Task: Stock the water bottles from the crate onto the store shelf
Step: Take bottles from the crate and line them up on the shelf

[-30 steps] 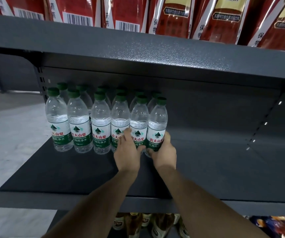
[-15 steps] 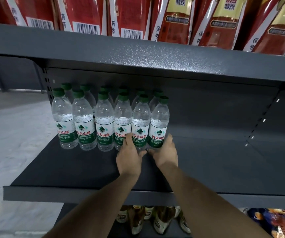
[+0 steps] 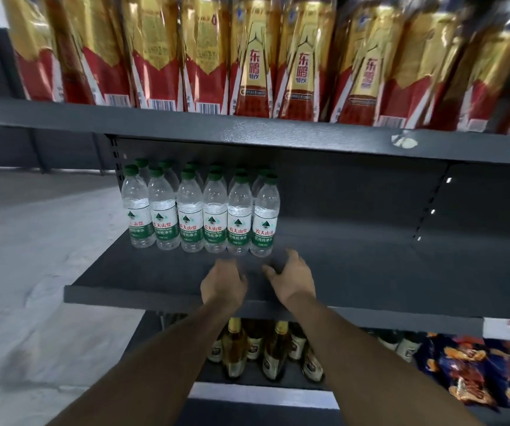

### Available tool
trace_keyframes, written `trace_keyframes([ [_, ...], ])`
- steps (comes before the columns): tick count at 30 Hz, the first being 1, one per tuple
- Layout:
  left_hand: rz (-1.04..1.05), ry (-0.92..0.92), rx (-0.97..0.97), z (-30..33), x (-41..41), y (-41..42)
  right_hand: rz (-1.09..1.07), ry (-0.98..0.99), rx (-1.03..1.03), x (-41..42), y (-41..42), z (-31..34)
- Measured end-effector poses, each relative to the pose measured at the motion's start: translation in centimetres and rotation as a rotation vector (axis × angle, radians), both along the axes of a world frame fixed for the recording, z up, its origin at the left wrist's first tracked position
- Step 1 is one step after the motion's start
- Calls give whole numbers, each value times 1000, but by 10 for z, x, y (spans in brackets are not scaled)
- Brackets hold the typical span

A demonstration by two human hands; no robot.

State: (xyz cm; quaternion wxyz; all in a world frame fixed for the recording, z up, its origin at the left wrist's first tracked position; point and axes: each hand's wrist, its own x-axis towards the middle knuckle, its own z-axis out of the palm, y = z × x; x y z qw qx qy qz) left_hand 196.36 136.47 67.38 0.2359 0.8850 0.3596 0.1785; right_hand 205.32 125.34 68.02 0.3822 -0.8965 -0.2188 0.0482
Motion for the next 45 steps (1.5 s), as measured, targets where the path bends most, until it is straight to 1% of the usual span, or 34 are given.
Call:
trace_keyframes([
  [4, 48, 51, -34, 6, -42, -41, 75, 15, -34, -39, -41, 0],
  [8, 72, 92, -3, 8, -80, -85, 119, 1, -46, -78, -81, -6],
  [14, 15, 134, -29, 9, -122, -132, 153, -14, -54, -116, -124, -8],
  [18, -15, 167, -12, 4, -141, -153, 152, 23, -40, -136, -148, -16],
  [21, -58, 213, -23, -3, -156, -169, 131, 52, -80, -149, -166, -27],
  [28, -143, 295, -29, -48, -207, -200, 67, 167, -116, -198, -196, -64],
  [32, -163, 340, -98, -76, -239, -219, 77, 301, -125, -242, -211, -95],
  [35, -174, 375, -146, -90, -254, -232, 75, 332, -143, -261, -221, -109],
  [39, -185, 386, -148, -102, -261, -244, 68, 335, -163, -269, -235, -124],
  [45, -129, 446, -226, -135, -254, -248, 62, 386, -205, -258, -247, -157],
])
